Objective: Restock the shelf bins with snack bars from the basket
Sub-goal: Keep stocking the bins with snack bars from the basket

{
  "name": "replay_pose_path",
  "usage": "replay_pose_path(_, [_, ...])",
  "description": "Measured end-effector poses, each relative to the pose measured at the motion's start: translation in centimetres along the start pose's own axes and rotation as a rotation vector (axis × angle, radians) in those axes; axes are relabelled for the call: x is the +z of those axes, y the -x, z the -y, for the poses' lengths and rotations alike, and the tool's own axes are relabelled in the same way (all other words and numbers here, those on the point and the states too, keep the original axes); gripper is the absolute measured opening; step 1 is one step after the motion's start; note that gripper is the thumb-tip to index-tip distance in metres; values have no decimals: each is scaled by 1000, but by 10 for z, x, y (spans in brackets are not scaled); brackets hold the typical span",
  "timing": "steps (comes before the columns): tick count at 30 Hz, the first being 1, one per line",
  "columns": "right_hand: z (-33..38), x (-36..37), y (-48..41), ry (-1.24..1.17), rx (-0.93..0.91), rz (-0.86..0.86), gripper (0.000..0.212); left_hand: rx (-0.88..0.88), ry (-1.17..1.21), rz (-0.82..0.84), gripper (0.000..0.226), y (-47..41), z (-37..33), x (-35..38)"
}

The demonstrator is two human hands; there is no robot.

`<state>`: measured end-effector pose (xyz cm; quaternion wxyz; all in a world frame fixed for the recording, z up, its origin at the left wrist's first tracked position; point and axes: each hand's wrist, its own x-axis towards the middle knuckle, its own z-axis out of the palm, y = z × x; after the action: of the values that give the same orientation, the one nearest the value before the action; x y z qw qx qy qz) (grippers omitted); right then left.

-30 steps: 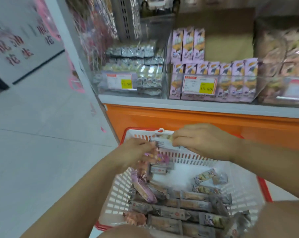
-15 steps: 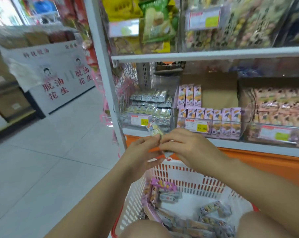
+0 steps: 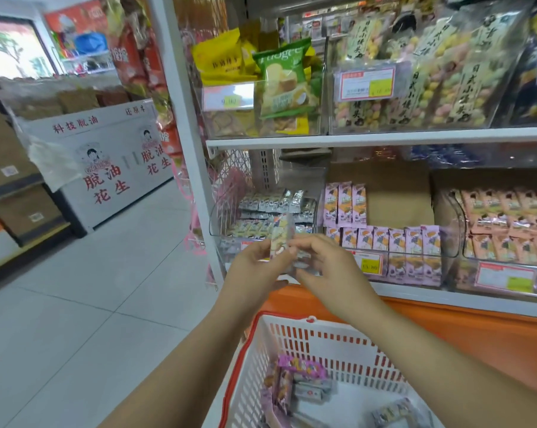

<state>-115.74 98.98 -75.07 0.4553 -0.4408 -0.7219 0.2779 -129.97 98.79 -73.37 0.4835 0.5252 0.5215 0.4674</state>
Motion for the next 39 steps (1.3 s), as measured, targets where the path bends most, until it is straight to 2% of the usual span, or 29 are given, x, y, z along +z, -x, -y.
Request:
replay_pose_path(2, [-6, -4, -12, 11, 36, 119, 36, 52, -66, -66, 22, -13, 1, -5])
replay_pose_path(3, [-11, -7, -19, 41, 54, 150, 37, 69, -122, -104, 27, -20, 0, -6])
replay_pose_path(5, [-25, -15, -35, 165, 87, 135, 40, 75, -272, -162, 51, -37, 0, -7])
replay_pose_path(7, [-45, -22, -53, 299, 135, 111, 45, 111, -384, -206, 50, -60, 2, -5])
replay_pose_path(10, [-71, -31, -77, 351, 181, 98, 48, 169, -450, -219, 48, -100, 6, 5])
replay_pose_path(14, [-95, -33, -93, 228, 195, 68, 37, 96, -536, -157, 56, -153, 12, 28])
replay_pose_path(18, [-112, -35, -102, 83, 188, -1, 31, 126, -565, -140, 25, -210, 16, 52])
replay_pose_path(21, [-117, -36, -102, 39, 179, -2, 31, 136, -587, -150, 39, -246, 20, 67])
replay_pose_path(25, [-121, -38, -102, 16, 171, 4, 35, 142, -700, -167, 37, -279, 30, 78])
replay_pose_path(33, [-119, -39, -100, 47, 152, 27, 36, 153, -1095, -90, 31, -291, 43, 86])
replay_pose_path(39, [-120, -40, -99, 51, 152, 31, 37, 147, -1348, -3, 39, -287, 35, 81])
